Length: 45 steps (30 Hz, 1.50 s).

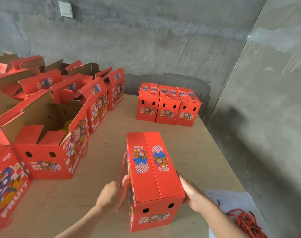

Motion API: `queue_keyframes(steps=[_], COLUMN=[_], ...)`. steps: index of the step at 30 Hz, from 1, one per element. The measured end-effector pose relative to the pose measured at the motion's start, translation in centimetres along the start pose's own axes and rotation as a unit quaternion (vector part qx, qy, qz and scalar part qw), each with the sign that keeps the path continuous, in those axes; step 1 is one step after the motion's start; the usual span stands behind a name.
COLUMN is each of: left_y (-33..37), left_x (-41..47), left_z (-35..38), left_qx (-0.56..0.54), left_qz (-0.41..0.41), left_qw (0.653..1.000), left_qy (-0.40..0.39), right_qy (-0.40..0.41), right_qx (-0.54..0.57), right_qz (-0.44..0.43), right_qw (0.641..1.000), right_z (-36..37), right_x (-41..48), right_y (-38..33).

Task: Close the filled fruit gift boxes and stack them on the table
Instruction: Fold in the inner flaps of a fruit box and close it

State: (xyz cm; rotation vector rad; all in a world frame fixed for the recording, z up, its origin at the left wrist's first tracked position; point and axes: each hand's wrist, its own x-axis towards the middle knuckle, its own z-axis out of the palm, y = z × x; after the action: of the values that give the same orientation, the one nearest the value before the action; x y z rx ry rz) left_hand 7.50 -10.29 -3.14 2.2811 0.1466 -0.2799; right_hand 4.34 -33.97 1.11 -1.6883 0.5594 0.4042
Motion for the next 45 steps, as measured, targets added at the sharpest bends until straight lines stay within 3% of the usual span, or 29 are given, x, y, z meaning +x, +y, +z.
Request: queue_keyframes(steps=[3,6,9,12,15,18,20,23,27,31,39,45], left_y=[1.3,3.8,6.4,9.9,13.1,14.6,14.2,11.7,6.2,5.3,9.9,15.3], left_x=[0.3,0.9,1.8,2.2,2.0,1.6,1.9,2.4,1.6,1.4,1.8,4.8], left_z=[0.7,0.1,-2.1,-5.4,-7.8,-8.4,-8.4,-7.6,-3.1,-2.1,-3.9,-4.5], left_qx=[-0.245,-0.387,-0.31,-0.174,-0.07,0.011,0.012,-0.046,0.019,-0.022,-0.072,-0.073], left_qz=[-0.09,-0.075,0.038,0.193,0.329,0.406,0.404,0.326,0.297,0.294,0.381,0.451], left_qw=[0.965,0.918,0.939,0.953,0.928,0.902,0.902,0.922,0.947,0.95,0.916,0.878], left_qy=[-0.026,0.045,0.141,0.154,0.159,0.147,0.154,0.205,0.119,0.106,0.098,0.142], right_qy=[0.037,0.111,0.129,0.059,-0.053,-0.103,-0.153,-0.175,-0.093,-0.02,0.035,0.058], right_qx=[0.103,0.154,0.091,-0.005,-0.019,-0.003,0.041,0.124,0.097,0.023,0.01,0.009], right_qz=[-0.007,-0.096,-0.205,-0.286,-0.276,-0.236,-0.204,-0.141,-0.149,-0.204,-0.267,-0.331], right_qw=[0.994,0.977,0.966,0.956,0.959,0.966,0.966,0.967,0.98,0.978,0.963,0.942], right_z=[0.7,1.2,1.5,2.1,3.7,4.9,4.8,3.6,3.3,3.6,0.4,-2.7], right_x=[1.4,2.6,1.8,0.1,-1.0,-1.6,-1.9,-2.1,-2.6,-3.0,-3.6,-4.1], right_y=[-1.7,-4.6,-8.3,-11.6,-13.7,-14.9,-15.2,-15.9,-17.5,-18.8,-24.1,-28.8])
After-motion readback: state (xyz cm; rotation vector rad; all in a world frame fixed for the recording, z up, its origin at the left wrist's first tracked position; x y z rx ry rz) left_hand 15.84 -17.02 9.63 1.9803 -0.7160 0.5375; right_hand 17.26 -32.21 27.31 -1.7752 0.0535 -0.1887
